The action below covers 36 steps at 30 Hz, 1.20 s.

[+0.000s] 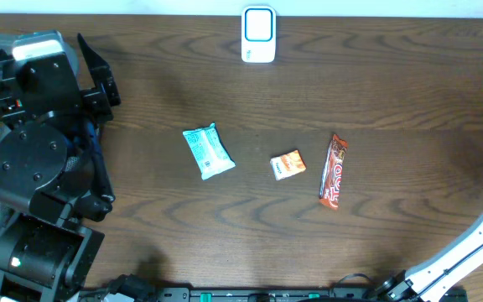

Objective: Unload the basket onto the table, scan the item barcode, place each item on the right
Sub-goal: 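Bring the right gripper back over the red chocolate bar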

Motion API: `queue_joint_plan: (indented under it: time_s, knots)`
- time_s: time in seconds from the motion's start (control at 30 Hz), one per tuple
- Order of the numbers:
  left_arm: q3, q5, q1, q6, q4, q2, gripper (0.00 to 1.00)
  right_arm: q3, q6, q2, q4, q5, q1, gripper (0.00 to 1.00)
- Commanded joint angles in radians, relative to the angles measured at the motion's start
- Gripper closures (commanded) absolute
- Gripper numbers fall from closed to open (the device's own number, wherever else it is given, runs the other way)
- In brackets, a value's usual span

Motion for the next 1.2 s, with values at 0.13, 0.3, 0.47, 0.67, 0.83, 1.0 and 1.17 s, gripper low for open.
queue_joint_plan:
  time_s: [0.13,0.3,0.47,0.67,0.83,1.0,1.17]
  knots:
    - [-0.005,-0.002,0.004,-0.005,0.008,-0.004,0.14,0.028,-0.021,-0.050,-0.048,-0.003,-0.014,0.01]
    - [-0.005,-0.002,0.004,-0.004,0.014,-0.004,0.14,0.119,-0.020,-0.222,-0.109,-0.020,-0.006,0.01]
    - [-0.005,-0.002,0.004,0.022,0.036,-0.004,0.14,0.145,0.041,-0.445,-0.092,-0.084,0.039,0.01]
    - [-0.005,-0.002,0.004,0.033,0.035,-0.005,0.14,0.145,-0.002,-0.628,-0.073,-0.358,0.206,0.01]
    - [-0.005,-0.002,0.004,0.033,0.035,-0.006,0.14,0.133,-0.327,-0.646,-0.203,-0.469,0.455,0.01]
    - [-0.005,-0.002,0.004,0.033,0.035,-0.008,0.14,0.010,-0.430,-0.585,-0.280,-0.440,0.652,0.01]
    - [-0.005,-0.001,0.004,0.032,0.036,-0.007,0.14,-0.167,-0.138,-0.485,-0.190,-0.324,0.787,0.11]
